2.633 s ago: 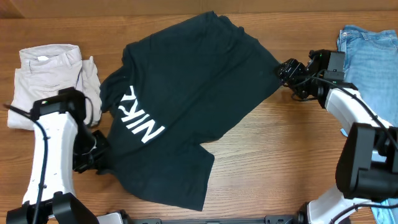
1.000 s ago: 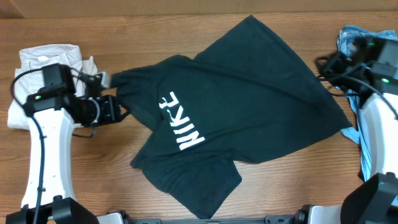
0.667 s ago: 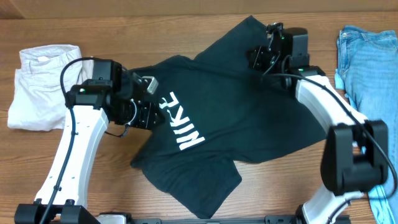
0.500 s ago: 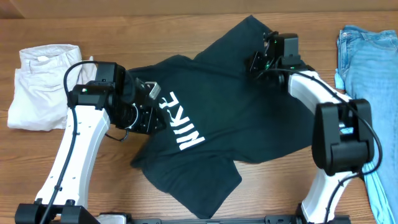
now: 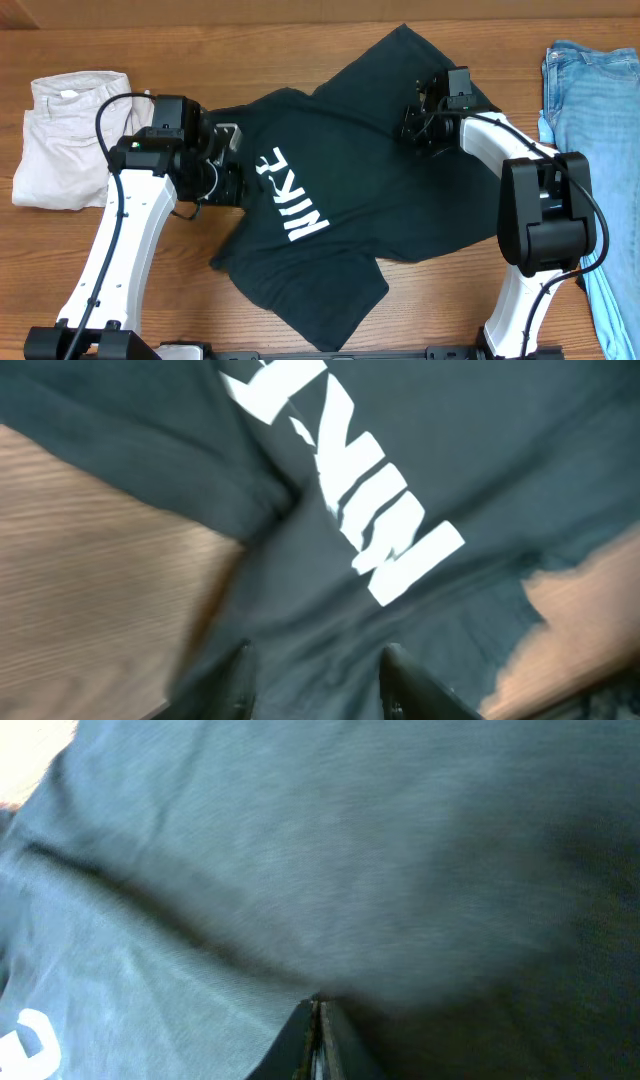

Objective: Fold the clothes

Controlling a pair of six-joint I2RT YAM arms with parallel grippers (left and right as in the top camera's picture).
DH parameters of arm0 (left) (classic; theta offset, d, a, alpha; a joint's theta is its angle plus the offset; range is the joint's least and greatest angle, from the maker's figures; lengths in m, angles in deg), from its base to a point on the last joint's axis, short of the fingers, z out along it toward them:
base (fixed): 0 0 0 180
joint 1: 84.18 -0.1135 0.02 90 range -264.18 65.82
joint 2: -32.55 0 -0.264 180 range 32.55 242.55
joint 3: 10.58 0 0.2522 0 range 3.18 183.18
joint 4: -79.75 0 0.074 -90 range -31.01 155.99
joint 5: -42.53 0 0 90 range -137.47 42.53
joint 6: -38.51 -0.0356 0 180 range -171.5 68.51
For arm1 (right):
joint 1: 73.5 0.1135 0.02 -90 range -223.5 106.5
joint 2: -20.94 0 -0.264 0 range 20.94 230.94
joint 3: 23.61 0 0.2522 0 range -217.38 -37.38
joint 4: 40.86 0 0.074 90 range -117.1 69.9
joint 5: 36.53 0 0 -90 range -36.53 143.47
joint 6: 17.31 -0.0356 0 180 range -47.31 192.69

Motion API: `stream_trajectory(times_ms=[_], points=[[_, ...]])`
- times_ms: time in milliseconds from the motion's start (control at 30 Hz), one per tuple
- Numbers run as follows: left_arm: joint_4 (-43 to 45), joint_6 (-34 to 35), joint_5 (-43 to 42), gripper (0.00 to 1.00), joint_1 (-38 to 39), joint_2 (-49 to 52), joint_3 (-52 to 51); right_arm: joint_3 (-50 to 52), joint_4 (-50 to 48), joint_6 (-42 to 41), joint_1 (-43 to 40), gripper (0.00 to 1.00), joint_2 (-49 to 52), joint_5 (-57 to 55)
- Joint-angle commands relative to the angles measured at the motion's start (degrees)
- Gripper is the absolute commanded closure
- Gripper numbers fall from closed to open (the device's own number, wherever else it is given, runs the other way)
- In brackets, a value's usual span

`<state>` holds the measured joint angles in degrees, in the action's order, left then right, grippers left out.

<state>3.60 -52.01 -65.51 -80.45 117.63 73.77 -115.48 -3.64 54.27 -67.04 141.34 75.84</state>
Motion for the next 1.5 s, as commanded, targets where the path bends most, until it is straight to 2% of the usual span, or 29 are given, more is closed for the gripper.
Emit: stream_trajectory(times_ms=[0,100,233,267,300,367,433,500,533,567,600,633,800,900,1033,1067,1100,1133,1167,1200,1300,1400,1433,1467], points=[[5.6,8.4,9.8,0.8,0.1,3.4,0.9,-1.5,-0.1,3.9,-0.7,0.87,-6.0,5.0],[9.8,9.9,11.0,0.96,0.1,11.8,0.9,-1.5,2.5,3.9,-0.7,0.85,-15.6,5.2],[11.0,9.9,11.0,0.96,0.1,20.2,0.9,-1.5,6.5,3.9,-0.7,0.82,-22.6,5.2],[11.1,9.9,11.0,0.91,0.1,21.6,0.9,-1.5,7.5,3.9,-0.7,0.82,-23.5,5.2],[11.3,9.9,11.1,0.71,0.0,22.7,0.9,-1.5,8.5,3.9,-0.7,0.8,-23.9,5.1],[12.6,9.7,13.0,0.46,-0.1,24.3,0.9,-1.5,10.5,3.9,-0.7,0.79,-24.0,5.1],[14.6,9.8,13.6,0.38,-0.3,25.7,0.9,-1.5,11.9,3.9,-0.7,0.79,-23.9,5.1],[16.7,9.8,13.5,0.38,-0.7,27.1,0.9,-1.5,12.8,4.2,-0.7,0.79,-23.9,5.1],[17.5,10.0,13.5,0.42,-0.8,27.8,0.9,-1.5,13.4,5.5,-0.7,0.79,-23.9,5.1],[17.8,10.0,13.5,0.71,-0.8,28.2,0.9,-1.5,14.1,6.3,-0.7,0.79,-23.9,4.7],[17.6,10.0,13.6,0.92,-0.8,28.3,0.9,-1.5,14.8,6.7,-0.7,0.79,-23.9,4.6],[17.4,10.1,14.3,0.96,-0.9,28.3,1.0,-1.5,15.4,6.7,-0.7,0.79,-23.9,4.1],[16.2,17.9,20.2,0.96,-6.4,28.2,5.9,-1.5,16.2,6.7,-0.7,0.78,-23.9,2.5],[16.3,18.4,20.2,0.96,-10.9,28.2,10.3,-1.4,16.5,6.7,-0.6,0.72,-23.6,2.5],[19.1,18.3,19.9,0.96,-14.6,28.2,12.2,-1.2,18.7,6.4,-0.4,0.71,-20.5,2.6],[19.7,17.3,20.0,0.93,-14.9,28.2,12.2,-0.9,18.8,6.5,-0.2,0.71,-19.4,2.6],[20.4,16.2,20.1,0.87,-15.0,28.2,12.2,-0.9,19.0,6.5,-0.1,0.71,-18.3,2.6],[21.4,14.5,20.2,0.55,-15.0,28.2,12.2,-0.9,19.7,6.5,-0.1,0.71,-16.7,2.6],[21.8,14.0,20.1,0.35,-15.0,28.2,12.2,-0.9,20.0,6.5,-0.1,0.68,-16.0,2.6],[21.9,13.9,20.1,0.29,-15.0,28.2,12.3,-0.9,20.8,6.5,-0.1,0.66,-15.1,2.5],[18.4,11.2,19.5,0.25,-15.0,28.2,14.8,-0.9,25.0,5.6,-0.1,0.55,-14.5,-0.6],[8.8,8.2,19.2,0.25,-15.0,28.2,22.9,-0.9,29.8,0.6,-0.1,0.48,-14.5,-9.9],[4.7,7.1,17.1,0.25,-14.8,28.2,26.7,-0.8,29.2,0.7,-0.1,0.48,-14.5,-9.9],[1.6,6.4,14.6,0.27,-14.6,28.2,29.6,-0.5,26.5,1.5,-0.1,0.61,-14.5,-9.9]])
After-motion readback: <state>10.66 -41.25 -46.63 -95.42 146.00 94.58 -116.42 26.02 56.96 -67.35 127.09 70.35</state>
